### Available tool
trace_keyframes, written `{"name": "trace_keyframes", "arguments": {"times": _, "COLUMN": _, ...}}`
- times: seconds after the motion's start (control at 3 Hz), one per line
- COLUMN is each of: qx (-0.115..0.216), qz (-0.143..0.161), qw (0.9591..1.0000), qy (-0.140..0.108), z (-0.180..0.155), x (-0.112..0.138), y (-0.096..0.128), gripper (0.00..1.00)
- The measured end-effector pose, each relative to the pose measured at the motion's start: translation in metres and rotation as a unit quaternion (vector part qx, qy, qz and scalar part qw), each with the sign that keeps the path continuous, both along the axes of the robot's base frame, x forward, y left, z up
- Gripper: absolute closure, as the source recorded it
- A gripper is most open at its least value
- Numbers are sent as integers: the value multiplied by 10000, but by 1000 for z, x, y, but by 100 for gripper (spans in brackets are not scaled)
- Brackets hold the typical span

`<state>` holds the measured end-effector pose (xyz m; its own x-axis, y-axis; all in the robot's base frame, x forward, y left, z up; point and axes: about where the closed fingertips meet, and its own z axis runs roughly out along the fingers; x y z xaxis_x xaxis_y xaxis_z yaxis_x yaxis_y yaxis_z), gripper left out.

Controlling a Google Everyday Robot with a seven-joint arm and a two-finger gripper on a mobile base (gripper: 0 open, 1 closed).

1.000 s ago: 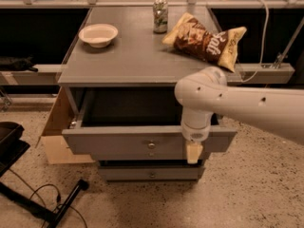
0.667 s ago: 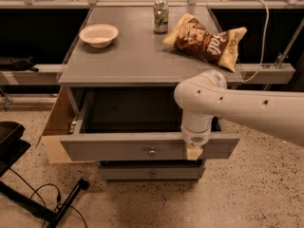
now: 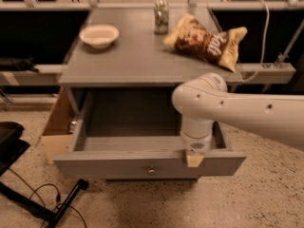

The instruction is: Open top drawer

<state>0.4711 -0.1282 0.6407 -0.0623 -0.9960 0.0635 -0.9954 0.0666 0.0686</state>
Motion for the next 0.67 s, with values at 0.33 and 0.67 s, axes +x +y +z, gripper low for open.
{"name": "trace_keyframes", "arguments": {"times": 0.33, "qx": -38, "qz": -20, "qw": 9999, "qy": 146, "z": 6, "x": -24, "y": -1, "gripper": 100}}
{"name": "trace_keyframes", "arguments": {"times": 0.67, "qx": -38, "qz": -20, "qw": 9999, "qy": 146, "z": 5, "x": -23, "y": -1, "gripper": 100}}
